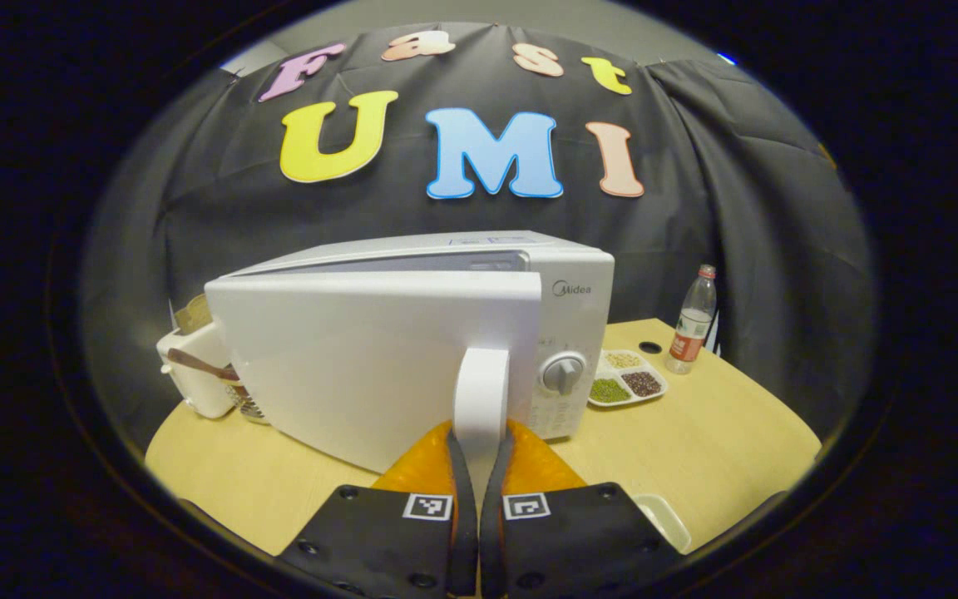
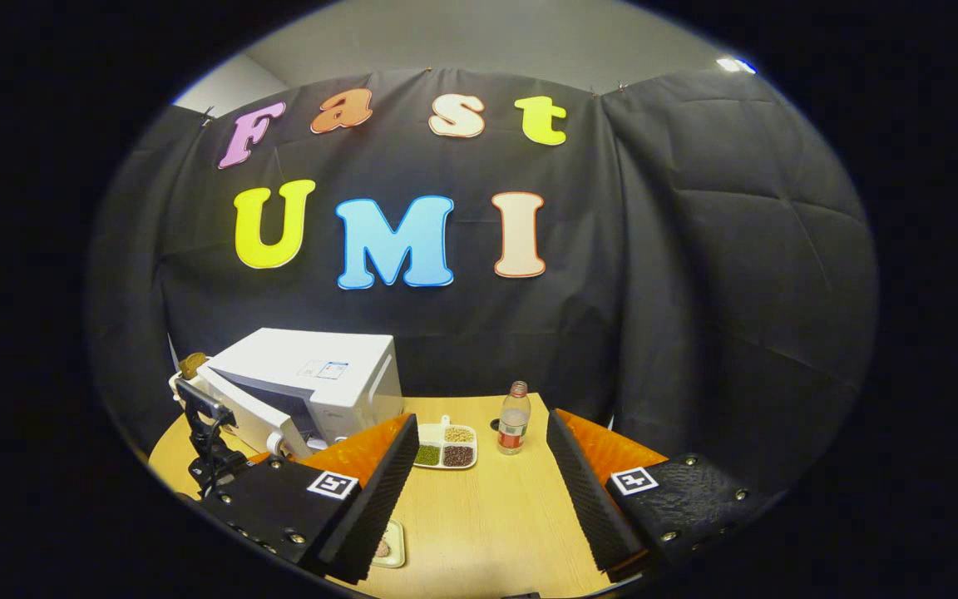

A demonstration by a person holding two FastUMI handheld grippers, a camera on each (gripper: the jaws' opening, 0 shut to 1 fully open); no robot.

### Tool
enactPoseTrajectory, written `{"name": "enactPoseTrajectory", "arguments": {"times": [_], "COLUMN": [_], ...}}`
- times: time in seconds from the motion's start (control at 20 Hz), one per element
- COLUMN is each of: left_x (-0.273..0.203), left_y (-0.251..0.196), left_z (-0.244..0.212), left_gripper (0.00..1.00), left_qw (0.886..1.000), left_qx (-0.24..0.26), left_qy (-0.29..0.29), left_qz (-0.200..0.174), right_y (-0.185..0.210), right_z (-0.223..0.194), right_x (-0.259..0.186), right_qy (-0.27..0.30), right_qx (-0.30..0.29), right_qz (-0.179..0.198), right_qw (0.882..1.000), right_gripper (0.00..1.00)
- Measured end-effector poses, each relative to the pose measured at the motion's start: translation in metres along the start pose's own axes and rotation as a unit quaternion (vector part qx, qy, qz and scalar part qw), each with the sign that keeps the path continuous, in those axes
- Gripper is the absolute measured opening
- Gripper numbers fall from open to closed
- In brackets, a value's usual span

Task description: Open the microwave oven with the left hand, put the food in, and close the microwave oven.

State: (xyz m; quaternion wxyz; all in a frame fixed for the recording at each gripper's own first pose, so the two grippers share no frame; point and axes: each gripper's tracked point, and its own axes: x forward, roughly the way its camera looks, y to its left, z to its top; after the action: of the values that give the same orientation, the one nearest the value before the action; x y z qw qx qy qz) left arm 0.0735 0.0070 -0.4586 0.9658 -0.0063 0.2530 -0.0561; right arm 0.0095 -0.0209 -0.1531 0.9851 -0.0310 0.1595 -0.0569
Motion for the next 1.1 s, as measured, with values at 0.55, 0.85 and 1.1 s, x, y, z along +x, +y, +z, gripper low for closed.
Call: {"name": "enactPoseTrajectory", "arguments": {"times": [0.55,0.85,1.1], "left_x": [-0.100,-0.145,-0.177], "left_y": [0.062,0.115,0.166], "left_z": [-0.038,-0.057,-0.078], "left_gripper": [0.12,0.17,0.23], "left_qw": [1.000,0.999,0.995], "left_qx": [-0.003,-0.013,-0.028], "left_qy": [0.011,0.019,0.036], "left_qz": [-0.008,0.042,0.091], "right_y": [0.075,0.097,0.119], "right_z": [-0.016,-0.026,-0.030], "right_x": [-0.010,-0.009,-0.006], "right_qy": [0.015,0.026,0.032], "right_qx": [-0.014,-0.015,-0.022], "right_qz": [0.065,0.075,0.091], "right_qw": [0.998,0.997,0.995], "right_gripper": [0.95,0.95,0.95]}}
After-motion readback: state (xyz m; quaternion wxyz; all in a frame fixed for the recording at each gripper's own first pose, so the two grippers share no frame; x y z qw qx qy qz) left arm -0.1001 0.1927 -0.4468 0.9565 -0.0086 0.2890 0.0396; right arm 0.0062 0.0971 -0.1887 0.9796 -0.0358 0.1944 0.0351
